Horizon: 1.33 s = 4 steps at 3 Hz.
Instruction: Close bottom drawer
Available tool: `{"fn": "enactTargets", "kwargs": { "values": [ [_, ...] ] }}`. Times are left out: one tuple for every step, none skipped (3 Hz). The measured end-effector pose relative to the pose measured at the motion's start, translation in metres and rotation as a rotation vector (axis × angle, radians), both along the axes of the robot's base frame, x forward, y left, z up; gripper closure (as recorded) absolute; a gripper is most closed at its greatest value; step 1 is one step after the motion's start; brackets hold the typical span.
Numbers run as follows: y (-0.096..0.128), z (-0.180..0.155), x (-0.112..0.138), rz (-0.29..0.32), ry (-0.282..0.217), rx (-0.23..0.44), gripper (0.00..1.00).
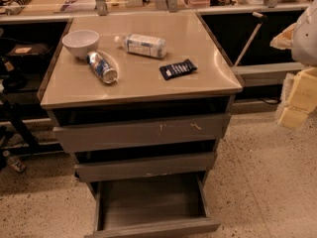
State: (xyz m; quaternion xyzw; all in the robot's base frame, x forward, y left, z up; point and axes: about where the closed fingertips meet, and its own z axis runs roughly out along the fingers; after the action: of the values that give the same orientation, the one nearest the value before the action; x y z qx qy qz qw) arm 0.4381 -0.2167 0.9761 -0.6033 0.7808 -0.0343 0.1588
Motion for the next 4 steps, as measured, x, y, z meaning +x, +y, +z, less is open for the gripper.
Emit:
{"fn": "enactTargets", "kwargs": {
  "values": [
    [0.0,0.0,0.0,0.0,0.0,0.0,0.0],
    [0.0,0.0,0.0,0.0,0.0,0.0,0.19],
    [0.0,0.0,0.0,0.0,0.0,0.0,0.42],
    [0.0,0.0,0.0,0.0,0.0,0.0,0.65]
  ]
}}
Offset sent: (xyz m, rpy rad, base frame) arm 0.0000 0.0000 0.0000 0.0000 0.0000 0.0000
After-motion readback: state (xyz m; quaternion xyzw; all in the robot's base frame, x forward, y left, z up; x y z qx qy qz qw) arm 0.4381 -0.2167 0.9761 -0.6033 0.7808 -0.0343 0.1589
